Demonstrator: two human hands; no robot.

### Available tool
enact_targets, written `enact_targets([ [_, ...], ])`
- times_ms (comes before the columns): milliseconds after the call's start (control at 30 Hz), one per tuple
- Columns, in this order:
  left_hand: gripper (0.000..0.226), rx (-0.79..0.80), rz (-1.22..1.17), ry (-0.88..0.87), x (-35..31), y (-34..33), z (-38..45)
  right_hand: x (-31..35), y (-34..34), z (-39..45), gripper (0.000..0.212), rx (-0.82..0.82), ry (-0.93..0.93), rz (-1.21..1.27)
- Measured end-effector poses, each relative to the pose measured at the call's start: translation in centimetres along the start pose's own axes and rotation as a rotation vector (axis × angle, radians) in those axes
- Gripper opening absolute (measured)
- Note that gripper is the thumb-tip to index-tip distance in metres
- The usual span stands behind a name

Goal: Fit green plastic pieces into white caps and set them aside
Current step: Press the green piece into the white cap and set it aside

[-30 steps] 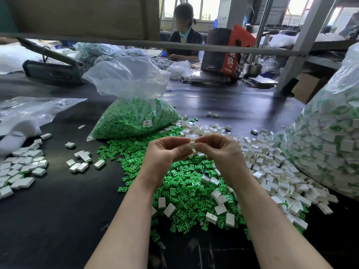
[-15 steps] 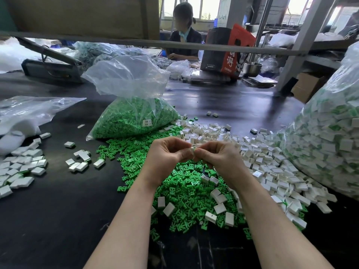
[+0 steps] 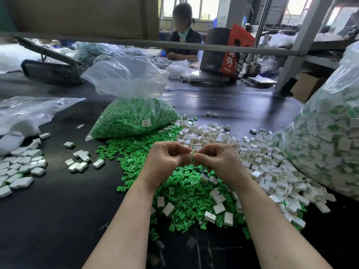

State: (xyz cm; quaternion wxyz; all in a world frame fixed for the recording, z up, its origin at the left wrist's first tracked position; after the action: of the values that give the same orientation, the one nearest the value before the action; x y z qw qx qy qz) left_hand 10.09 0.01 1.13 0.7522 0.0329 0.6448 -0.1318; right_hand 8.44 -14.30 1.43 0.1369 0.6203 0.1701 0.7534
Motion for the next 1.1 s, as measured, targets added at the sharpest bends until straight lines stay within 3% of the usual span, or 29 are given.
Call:
enact_targets([
  [100,0.027,0.016,0.029,0.009,0.2,-0.2,-0.1,-0.1,-0.4,0.0,0.006,0.03,0.0,-0.051],
  [467,0.019,-0.027,-0.008,-0.045,-0.6,0.1,0.0,-0.2,-0.1,0.0,0.005,-0.034,-0.011,0.119],
  [767,0.02,-0.001,-0.081,-0.004,-0.5,0.0,-0.1,-0.4,-0.3,0.1,0.02,-0.026,-0.015,0.193],
  [933,0.011,0.077,-0.003,0.038,-0.1,-0.9,-0.4,-0.5,-0.7,0.4,0.031,-0.018,-0.04,0.284],
  [1100,0.009,0.005,-0.008,-0.012,-0.5,-0.3,-0.1,-1.5,-0.8,0.4,0.047,0.016,-0.136,0.396],
])
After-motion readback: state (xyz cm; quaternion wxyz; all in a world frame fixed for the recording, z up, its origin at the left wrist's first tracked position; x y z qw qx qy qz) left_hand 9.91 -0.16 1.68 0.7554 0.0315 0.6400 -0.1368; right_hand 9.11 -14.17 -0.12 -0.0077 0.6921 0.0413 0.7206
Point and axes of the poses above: each hand's wrist, its own z-axis towards the middle knuckle, its own y-axis out of the back of the hand, x = y × z, the point moved 10 cm from there along z, towards the middle knuckle, and after that the axes turned 10 degrees about -z, right-handed, at the moved point
